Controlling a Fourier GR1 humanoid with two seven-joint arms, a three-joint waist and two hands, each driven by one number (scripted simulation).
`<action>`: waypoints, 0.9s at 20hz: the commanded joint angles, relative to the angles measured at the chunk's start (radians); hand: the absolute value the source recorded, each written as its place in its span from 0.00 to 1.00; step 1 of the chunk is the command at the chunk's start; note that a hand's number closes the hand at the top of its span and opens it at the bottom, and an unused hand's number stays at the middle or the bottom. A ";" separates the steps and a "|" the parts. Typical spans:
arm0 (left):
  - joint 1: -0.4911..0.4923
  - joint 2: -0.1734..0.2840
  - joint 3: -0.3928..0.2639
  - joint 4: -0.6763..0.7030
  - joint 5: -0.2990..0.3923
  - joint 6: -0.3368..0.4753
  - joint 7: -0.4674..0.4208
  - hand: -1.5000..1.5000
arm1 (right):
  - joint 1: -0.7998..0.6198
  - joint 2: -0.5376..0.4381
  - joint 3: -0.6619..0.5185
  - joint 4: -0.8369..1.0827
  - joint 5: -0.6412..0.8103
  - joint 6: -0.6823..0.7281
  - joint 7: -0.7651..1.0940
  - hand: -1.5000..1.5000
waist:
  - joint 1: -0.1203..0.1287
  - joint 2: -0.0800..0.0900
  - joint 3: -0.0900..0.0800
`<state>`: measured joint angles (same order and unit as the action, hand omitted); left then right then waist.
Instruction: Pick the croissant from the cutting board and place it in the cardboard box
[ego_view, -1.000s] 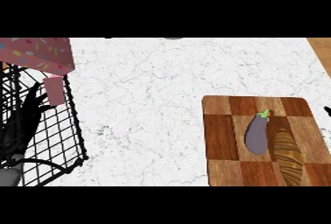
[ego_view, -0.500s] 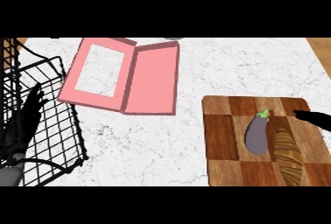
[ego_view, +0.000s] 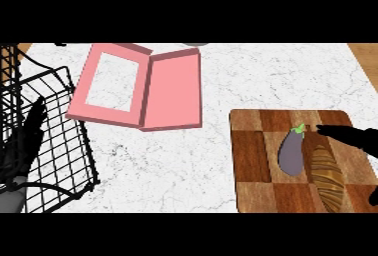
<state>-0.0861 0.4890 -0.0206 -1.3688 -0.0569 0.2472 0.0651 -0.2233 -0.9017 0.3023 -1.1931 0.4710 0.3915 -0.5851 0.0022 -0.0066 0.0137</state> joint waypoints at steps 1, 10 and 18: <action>-0.041 -0.010 0.038 0.111 -0.011 -0.021 -0.028 0.50 | -0.030 0.040 -0.021 0.054 0.045 0.017 -0.028 0.00 | -0.001 0.008 -0.014; 0.028 -0.040 0.056 0.003 -0.047 -0.035 0.010 0.50 | 0.057 0.067 -0.071 -0.115 0.055 0.106 -0.013 0.00 | -0.005 0.005 -0.014; 0.029 -0.039 0.091 -0.003 -0.078 -0.061 0.006 0.50 | 0.144 0.079 -0.133 -0.275 0.044 0.165 -0.001 0.00 | -0.006 0.005 -0.014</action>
<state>-0.0847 0.4579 0.0490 -1.3813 -0.1148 0.1893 0.0884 -0.1174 -0.8117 0.2116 -1.3964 0.5260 0.4992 -0.5747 -0.0041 -0.0053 0.0084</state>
